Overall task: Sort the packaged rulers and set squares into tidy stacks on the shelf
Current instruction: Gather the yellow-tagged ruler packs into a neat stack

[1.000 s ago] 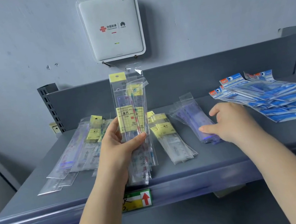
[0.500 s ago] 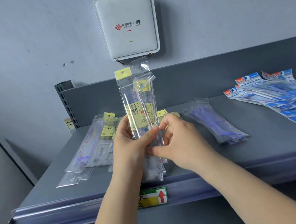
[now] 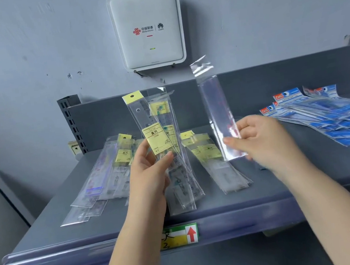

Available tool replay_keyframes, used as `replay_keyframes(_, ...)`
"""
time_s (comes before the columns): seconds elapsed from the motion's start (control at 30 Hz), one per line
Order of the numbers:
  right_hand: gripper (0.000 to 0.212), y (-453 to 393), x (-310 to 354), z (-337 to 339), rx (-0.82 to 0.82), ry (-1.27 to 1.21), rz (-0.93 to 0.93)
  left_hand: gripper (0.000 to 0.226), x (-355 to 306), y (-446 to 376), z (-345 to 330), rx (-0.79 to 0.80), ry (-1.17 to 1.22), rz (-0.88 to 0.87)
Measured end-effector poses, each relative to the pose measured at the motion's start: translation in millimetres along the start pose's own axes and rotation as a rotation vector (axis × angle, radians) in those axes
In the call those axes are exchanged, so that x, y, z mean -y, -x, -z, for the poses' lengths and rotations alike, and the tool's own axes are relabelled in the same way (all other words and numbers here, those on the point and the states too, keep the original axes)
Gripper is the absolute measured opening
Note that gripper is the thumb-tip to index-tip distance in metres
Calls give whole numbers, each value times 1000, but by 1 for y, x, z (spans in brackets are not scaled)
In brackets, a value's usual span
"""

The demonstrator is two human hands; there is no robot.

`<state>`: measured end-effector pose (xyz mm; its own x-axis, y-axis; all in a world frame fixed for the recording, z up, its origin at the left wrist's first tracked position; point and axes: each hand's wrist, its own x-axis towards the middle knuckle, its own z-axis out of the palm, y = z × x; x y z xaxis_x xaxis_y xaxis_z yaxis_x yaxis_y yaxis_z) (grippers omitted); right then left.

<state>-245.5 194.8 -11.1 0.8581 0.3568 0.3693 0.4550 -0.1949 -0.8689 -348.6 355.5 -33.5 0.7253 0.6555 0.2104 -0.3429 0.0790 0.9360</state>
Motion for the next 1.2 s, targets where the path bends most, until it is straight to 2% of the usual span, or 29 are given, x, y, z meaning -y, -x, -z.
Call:
replay_keyframes(0.1, 18, -4, -8, 25, -68, 146, -54, 42, -1, 0, -1, 7, 16, 9)
replay_keyframes(0.27, 27, -7, -28, 37, -73, 565, -168, 42, 1, 1, -1, 36, 8, 3)
replay_keyframes(0.47, 38, -6, -35, 36, -133, 673, -143, 41, -1, 2, -3, 57, -5, 4)
replay_keyframes(0.6, 31, 7, -11, 21, -217, 541, 59, 44, -2, 4, -4, 66, 1, -1)
replay_keyframes(0.7, 32, 25, 16, -8, -5, 315, 114, 43, -2, 4, -4, 81, -3, -12)
replay_keyframes(0.77, 40, 33, 25, -30, 158, 295, 100, 40, -2, 3, -4, 87, -4, -21)
replay_keyframes(0.83, 44, 35, 28, -46, 219, 325, 97, 38, -3, 4, -4, 82, 12, -25)
replay_keyframes(1.03, 23, 24, 22, -55, 214, 107, 29, 48, -5, 4, -2, 52, 90, 20)
replay_keyframes(1.2, 18, 15, 11, -52, 107, -63, 1, 56, -2, 2, 0, 55, 50, -1)
